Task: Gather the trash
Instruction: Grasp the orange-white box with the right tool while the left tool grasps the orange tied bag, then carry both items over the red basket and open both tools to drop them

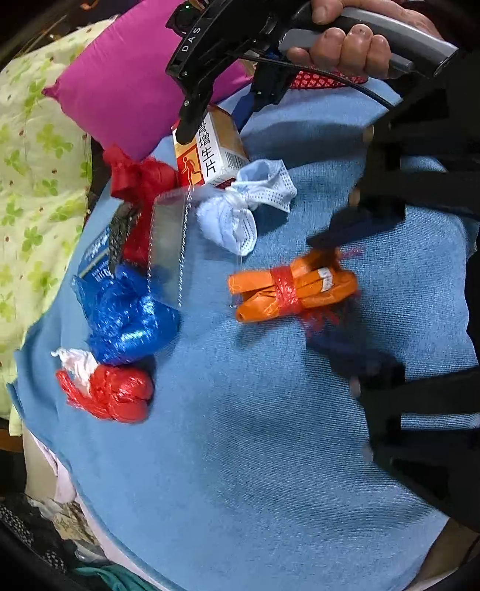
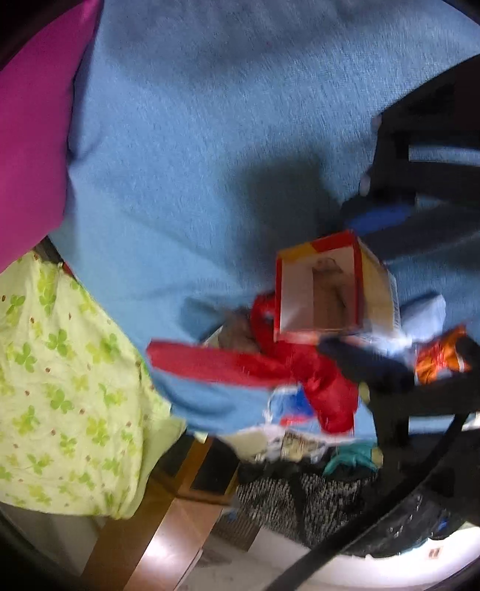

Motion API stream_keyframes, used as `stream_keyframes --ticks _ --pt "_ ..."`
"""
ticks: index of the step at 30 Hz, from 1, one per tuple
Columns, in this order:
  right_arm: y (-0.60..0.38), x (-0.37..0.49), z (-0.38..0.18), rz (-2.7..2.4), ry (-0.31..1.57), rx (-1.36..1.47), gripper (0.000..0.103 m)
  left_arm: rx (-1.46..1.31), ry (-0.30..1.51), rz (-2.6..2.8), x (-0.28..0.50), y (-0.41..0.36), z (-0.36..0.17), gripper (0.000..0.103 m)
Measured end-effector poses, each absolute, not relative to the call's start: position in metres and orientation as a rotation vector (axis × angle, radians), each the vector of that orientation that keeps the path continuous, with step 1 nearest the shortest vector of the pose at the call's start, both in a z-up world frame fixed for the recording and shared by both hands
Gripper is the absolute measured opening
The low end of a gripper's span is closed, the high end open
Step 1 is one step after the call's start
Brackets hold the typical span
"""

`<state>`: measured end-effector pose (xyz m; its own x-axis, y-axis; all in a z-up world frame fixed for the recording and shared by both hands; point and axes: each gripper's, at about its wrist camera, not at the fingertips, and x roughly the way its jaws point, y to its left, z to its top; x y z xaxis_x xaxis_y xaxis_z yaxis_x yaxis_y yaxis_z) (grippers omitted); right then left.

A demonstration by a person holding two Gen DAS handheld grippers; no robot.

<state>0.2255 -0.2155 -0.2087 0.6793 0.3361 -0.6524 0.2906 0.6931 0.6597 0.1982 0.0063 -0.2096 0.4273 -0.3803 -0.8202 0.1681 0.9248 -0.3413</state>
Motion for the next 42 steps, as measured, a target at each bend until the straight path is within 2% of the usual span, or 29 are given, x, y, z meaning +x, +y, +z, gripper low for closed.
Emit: stream_keyframes --ticks 2,8,14,17,23,31,32,34,35,36,38,42 --pt "-0.213 0.221 -0.201 0.028 0.829 0.794 0.051 -0.246 1.074 -0.371 0.197 0.009 -0.208 0.018" --pt "-0.204 0.187 -0.164 0.049 0.755 0.686 0.051 -0.186 1.030 -0.407 0.180 0.006 -0.192 0.016" --pt "-0.210 0.121 -0.106 0.059 0.610 0.572 0.051 -0.083 0.915 -0.500 0.145 -0.024 -0.138 0.016" --pt "-0.230 0.072 -0.071 0.031 0.501 0.535 0.051 -0.019 0.847 -0.600 0.134 -0.067 -0.098 0.016" --pt "-0.298 -0.016 -0.029 -0.139 0.370 0.518 0.051 0.126 0.793 -0.807 0.112 -0.161 -0.056 0.016" --pt "-0.388 -0.091 -0.048 -0.379 0.380 0.635 0.053 0.255 0.820 -0.943 0.107 -0.293 -0.059 0.017" --pt "-0.393 -0.091 -0.054 -0.399 0.394 0.639 0.053 0.273 0.822 -0.935 0.107 -0.301 -0.062 0.022" --pt "-0.404 -0.094 -0.066 -0.413 0.416 0.668 0.055 0.295 0.835 -0.934 0.104 -0.315 -0.069 0.041" --pt "-0.408 -0.093 -0.071 -0.413 0.423 0.687 0.057 0.303 0.833 -0.921 0.105 -0.318 -0.072 0.054" --pt "-0.412 -0.092 -0.076 -0.416 0.435 0.707 0.060 0.308 0.821 -0.906 0.101 -0.318 -0.070 0.060" --pt "-0.419 -0.089 -0.088 -0.418 0.457 0.746 0.065 0.312 0.818 -0.898 0.101 -0.314 -0.072 0.060" --pt "-0.420 -0.082 -0.095 -0.405 0.459 0.751 0.066 0.284 0.815 -0.874 0.107 -0.292 -0.070 0.061"
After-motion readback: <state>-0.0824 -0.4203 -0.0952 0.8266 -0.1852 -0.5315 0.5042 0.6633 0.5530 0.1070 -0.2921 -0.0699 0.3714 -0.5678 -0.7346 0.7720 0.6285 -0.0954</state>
